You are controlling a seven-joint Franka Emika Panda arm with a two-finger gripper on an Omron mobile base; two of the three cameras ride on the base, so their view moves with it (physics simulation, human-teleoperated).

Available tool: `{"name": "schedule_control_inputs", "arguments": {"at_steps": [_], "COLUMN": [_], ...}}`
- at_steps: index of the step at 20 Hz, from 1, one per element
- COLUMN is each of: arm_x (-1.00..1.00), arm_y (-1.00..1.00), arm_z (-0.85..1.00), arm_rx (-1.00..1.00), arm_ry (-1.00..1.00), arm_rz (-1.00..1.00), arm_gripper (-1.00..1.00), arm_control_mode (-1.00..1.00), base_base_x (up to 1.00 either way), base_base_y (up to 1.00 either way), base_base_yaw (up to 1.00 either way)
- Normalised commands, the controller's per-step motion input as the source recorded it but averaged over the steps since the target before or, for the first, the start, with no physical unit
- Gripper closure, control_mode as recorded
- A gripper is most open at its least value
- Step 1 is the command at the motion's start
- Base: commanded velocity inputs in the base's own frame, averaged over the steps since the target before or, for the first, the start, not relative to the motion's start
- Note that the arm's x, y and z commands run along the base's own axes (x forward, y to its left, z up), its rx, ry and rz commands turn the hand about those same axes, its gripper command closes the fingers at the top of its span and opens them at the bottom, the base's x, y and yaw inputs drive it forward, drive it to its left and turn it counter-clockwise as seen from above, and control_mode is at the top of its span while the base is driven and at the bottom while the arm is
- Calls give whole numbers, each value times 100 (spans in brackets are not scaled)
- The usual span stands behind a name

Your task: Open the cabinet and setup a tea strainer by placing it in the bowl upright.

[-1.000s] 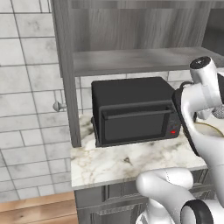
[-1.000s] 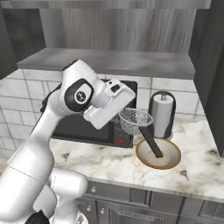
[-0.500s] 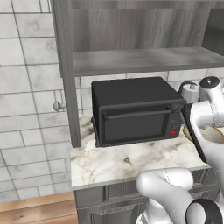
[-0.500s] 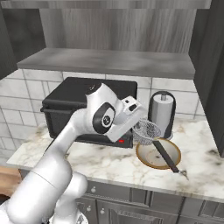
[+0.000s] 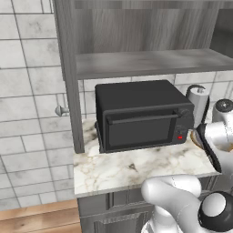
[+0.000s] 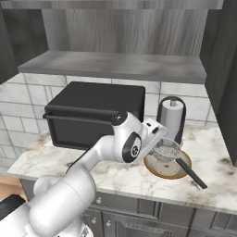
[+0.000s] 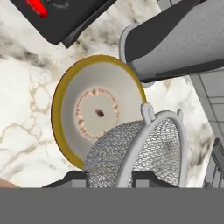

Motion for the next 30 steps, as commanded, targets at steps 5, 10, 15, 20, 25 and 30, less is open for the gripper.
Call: {"name": "schedule_control_inputs", "arguments": {"at_steps": [5,10,15,20,25,30], "arm_x": [2,7,19,28,20,13], "arm_y": [0,0,0,0,0,0], "arm_z": [-34,-42,-32,-9,-1,-5], "arm_rx": [0,0,0,2,0,1], "arm_ry": [0,1,2,1,0,0], "arm_rz": [8,7,5,2,1,2], "arm_gripper": [100,100,100,100,100,100], "arm_control_mode": [-100,-100,-100,-100,-100,-100], "base_base_x": [0,0,0,0,0,0], "base_base_y": [0,0,0,0,0,0], "base_base_yaw": [0,0,0,0,0,0]}}
